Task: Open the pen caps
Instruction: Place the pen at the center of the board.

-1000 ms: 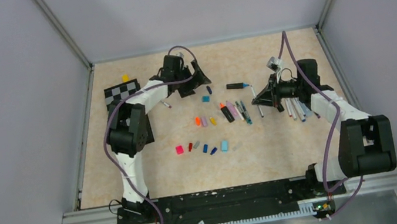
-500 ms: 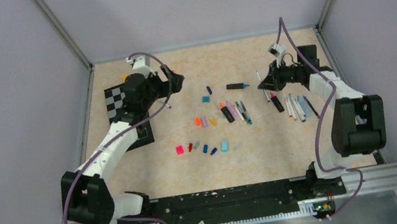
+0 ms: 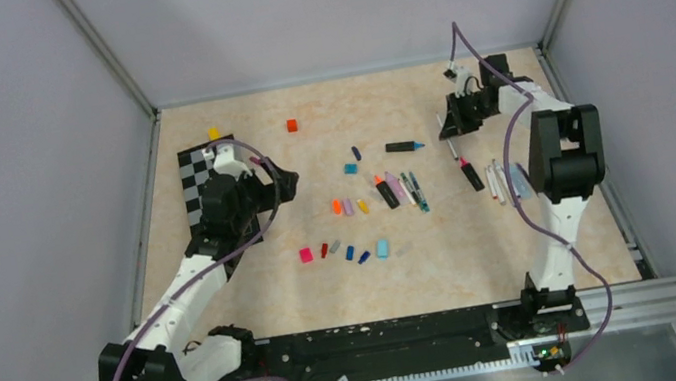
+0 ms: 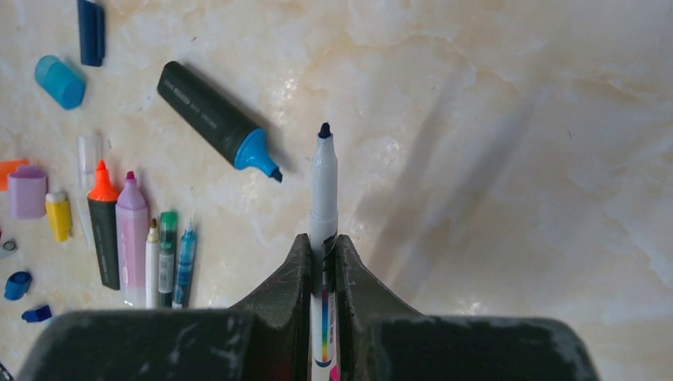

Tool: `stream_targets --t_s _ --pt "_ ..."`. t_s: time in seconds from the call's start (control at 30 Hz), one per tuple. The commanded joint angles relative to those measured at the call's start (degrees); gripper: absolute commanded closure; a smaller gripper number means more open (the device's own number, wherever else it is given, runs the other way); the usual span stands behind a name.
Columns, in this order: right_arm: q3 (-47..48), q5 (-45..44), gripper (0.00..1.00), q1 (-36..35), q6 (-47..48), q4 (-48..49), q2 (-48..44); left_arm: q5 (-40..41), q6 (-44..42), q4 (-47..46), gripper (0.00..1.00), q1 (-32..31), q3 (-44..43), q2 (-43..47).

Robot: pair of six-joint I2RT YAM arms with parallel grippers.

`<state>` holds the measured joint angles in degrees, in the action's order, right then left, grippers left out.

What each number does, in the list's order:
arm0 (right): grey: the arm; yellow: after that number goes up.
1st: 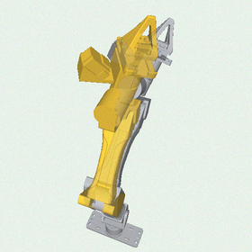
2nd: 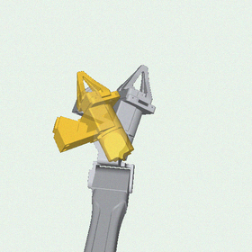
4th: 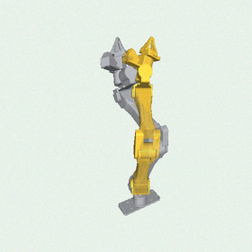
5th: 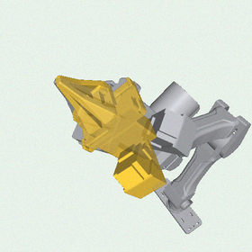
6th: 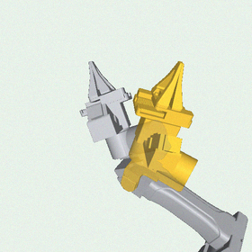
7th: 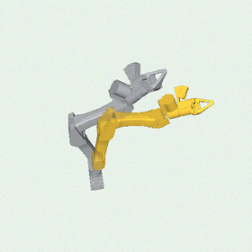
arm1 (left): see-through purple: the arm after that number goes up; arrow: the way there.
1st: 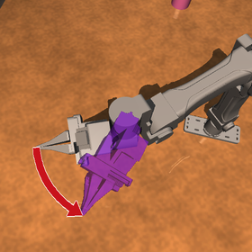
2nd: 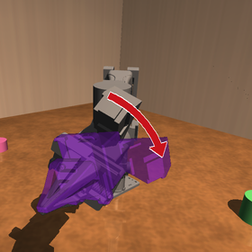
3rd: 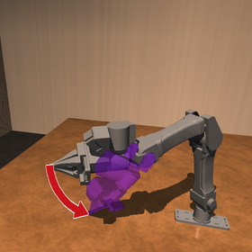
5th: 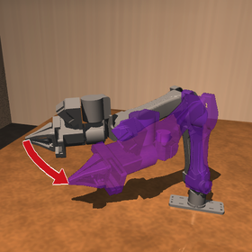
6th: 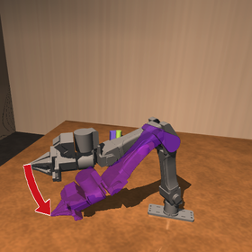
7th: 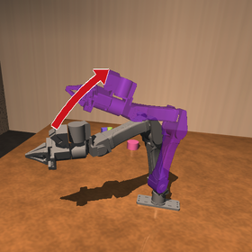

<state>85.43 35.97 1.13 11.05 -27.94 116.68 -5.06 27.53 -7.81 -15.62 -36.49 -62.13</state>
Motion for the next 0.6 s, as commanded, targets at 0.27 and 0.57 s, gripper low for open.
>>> stream_targets --t_s 0.27,0.57 --pt "13.7 -6.9 0.88 -4.1 -3.5 -6.6 9.7 2.7 1.7 -3.0 0.01 0.4 4.9 6.4" --pt "14.1 -6.9 0.75 -4.4 -3.8 -6.9 8.9 2.1 1.7 -2.8 0.01 0.4 4.4 5.6"
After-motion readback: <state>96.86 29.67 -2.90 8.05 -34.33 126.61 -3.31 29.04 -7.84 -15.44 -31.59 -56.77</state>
